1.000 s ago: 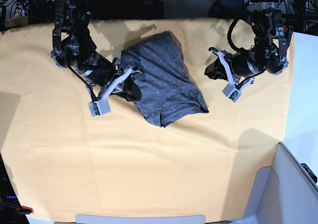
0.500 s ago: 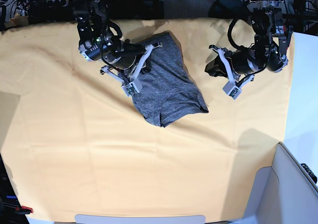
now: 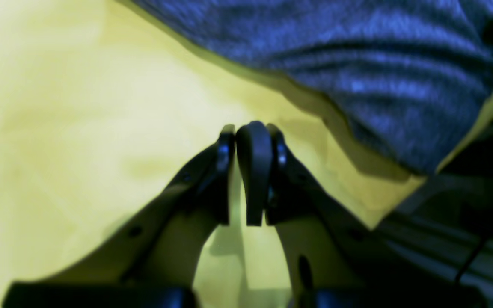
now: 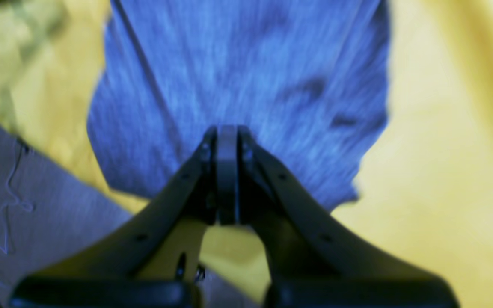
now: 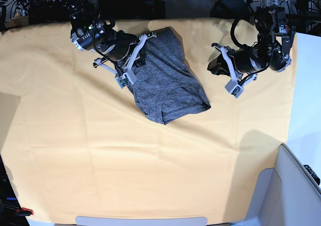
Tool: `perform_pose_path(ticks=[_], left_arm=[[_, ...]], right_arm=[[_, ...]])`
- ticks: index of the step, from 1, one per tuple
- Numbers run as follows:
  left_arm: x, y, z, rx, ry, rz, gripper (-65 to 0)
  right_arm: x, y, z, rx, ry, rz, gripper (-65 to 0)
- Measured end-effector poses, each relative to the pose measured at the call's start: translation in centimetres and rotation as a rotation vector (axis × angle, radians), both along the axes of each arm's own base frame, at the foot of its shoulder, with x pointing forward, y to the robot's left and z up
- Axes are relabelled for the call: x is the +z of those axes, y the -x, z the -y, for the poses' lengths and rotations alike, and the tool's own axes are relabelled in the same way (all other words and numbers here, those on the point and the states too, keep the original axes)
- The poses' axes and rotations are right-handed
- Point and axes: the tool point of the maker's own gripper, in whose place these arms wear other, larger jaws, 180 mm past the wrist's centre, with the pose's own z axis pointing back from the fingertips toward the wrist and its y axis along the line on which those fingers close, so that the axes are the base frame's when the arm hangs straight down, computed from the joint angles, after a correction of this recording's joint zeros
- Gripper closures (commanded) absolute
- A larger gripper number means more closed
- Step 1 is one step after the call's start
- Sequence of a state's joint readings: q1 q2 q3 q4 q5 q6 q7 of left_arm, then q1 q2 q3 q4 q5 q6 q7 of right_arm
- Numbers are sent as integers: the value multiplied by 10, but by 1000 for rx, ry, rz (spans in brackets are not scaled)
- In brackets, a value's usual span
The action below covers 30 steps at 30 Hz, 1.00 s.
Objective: Fold the T-shirt properly
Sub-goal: 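Press the shirt's edge near the right gripper to straighten it, then tuck the shirt's edge under with the right gripper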
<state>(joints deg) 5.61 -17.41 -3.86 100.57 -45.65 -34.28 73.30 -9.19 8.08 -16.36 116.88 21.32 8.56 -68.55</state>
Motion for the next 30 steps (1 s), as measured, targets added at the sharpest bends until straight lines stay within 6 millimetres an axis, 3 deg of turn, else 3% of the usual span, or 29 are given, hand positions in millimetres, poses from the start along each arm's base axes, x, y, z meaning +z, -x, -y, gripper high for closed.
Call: perform_pose_path(ticks=[6,8,10,13,16,23,30], left_arm=[[-6,11,-11,2,-26,-25,-122],[-10,17,-16,0,-43,-43,-122],[-12,20,-16,4,-40,-47,-122],[-13,23,-13,18,-10,-32,-124],[-17,31,-12,22,-5,-47,-124],[-18,33,-12,23,-4,-52,-123],[-19,33,-12,23,-4,-52,-123]], right_arm=[[11,-19,12,-104,-47,36,0],[16,-30,30,-168,-49,81,0],[17,-38,60,-286,-34,88,0],[13,-39,101,-440,-2,75,0],[14,-40,118,-501,6,76,0],[-15,-43,115,-471,147,46,0],[-21,-48,68,-334,179,101,0]])
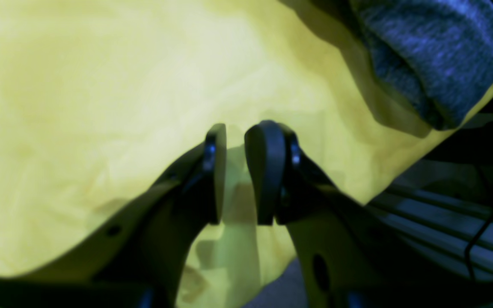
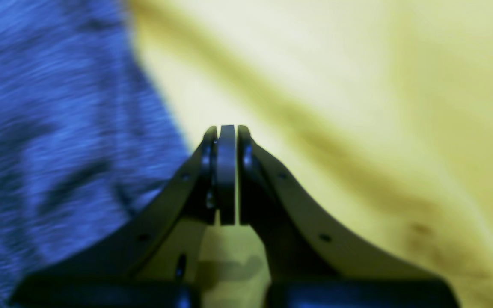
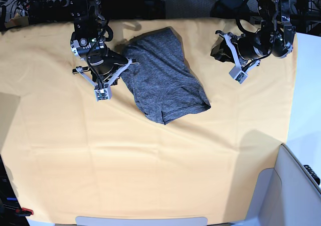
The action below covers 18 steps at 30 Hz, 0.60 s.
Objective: Fold the T-shirt properly
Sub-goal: 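Tuck the shirt's edge under with the right gripper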
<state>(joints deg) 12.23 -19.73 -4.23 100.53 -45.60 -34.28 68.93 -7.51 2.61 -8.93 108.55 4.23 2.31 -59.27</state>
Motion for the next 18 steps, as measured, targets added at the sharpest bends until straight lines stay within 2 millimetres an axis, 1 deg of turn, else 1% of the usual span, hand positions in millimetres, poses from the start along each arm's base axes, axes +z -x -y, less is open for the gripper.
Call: perform_pose_path(ticks=[2,5,7,9,12,14,18], left_arm=[[-1,1,0,0,-1,-3,-123],[-3,5,0,0,0,-13,-123],[-4,7,-1,-1,-4,-19,-123],[-4,8,-6,-5,-20,-20,-123],[-2,5,-8,-4,-24,-11,-123],[-3,6,-8,-5,-22,-13,-123],[-3,8,-14,-9,-41,-19,-123]], right_arm=[[-5,2,-9,31,3,-12,0],[-14,9,-15,58,16,-39,0],[-20,18,-13,62,21,-58,0],[-27,28,-13,69,26,-84,0],[-29,36,-16,103,43,-83,0],[-31,41,-22,132,50,-77,0],[-32,56,-35,168,56,-79,0]])
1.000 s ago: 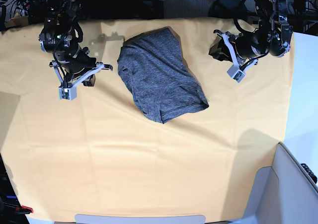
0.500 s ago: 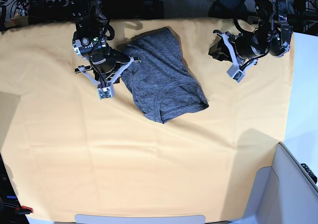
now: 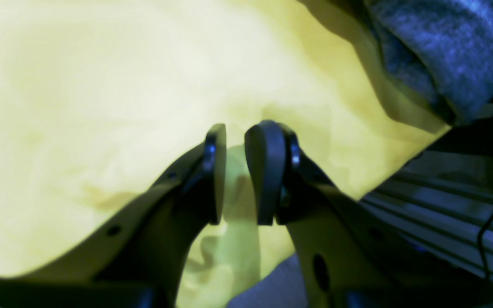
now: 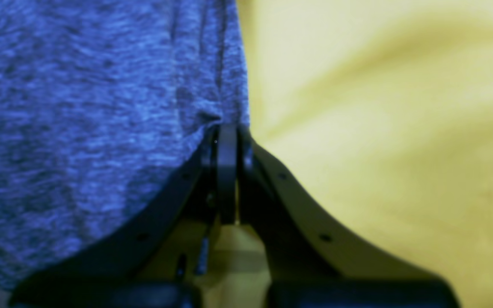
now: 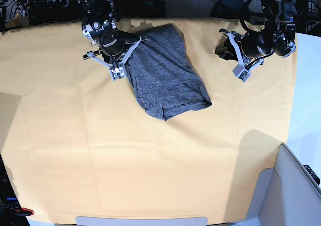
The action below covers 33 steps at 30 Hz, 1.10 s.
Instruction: Fold the T-shirt properly
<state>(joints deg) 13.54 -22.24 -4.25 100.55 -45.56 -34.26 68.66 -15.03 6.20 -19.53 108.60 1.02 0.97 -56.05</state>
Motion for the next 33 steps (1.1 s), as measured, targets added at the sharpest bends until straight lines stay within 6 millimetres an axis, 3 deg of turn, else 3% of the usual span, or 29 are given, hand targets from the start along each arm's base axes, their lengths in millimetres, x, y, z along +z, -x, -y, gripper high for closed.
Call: perform_pose_path(ticks=[5,17,21,27,30,33], left_arm=[[0,0,-8,1,-21,13,-123],[-7,4,-17,-4,-83,4,-123],[-7,4,-17,-4,-84,4,-123],[-7,4,-17,-4,-84,4,-123],[-7,4,-17,-4,-84,4,-123],[-4,1,-24,21,-87,14,-123]], right_arm=[[1,22,-23,64,-40,-36,0],[3,44,-15,108,-1,-116,0],[2,52,-25,165,12,-114,0],[2,51,-25,163,12,-113,0],[3,43,-12,118,6,-117,0],[6,27,21,17,39,-99,0]])
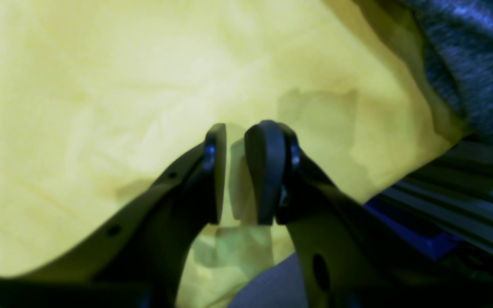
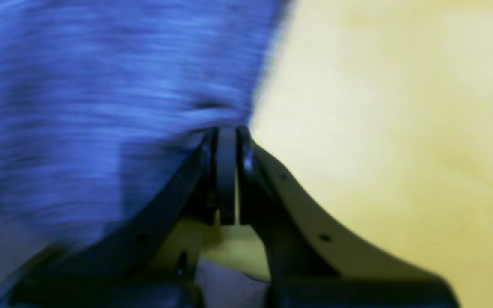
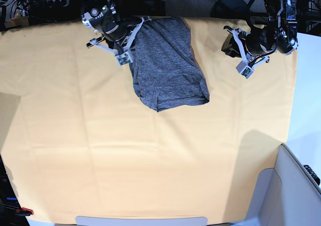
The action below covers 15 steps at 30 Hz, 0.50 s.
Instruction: Fold the T-shirt properly
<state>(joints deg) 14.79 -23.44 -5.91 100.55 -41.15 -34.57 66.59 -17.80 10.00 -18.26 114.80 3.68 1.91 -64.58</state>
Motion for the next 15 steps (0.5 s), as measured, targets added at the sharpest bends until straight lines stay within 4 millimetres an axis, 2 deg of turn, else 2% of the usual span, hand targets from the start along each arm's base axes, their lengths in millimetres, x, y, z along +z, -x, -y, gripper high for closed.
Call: perform_pose_path(ticks=[4,6,9,12,15], left_arm=[[25,-17,-40,121,-44,93,-123],[41,-24,-56,157,-73,145,-123],[55,-20,-71,201,-95,188,-122],[55,2,-88,249,-127,166,-122],[41,49,-111,333,-170,72,-122]], right_arm=[[14,-30,56,-156,67,74,0],[23,-37,76,-213,82,107,0],[28,-38,96,-274,92,120,0],[25,-25,117,-320,128,104,0],[2,20,124,-318,164,-20,0]])
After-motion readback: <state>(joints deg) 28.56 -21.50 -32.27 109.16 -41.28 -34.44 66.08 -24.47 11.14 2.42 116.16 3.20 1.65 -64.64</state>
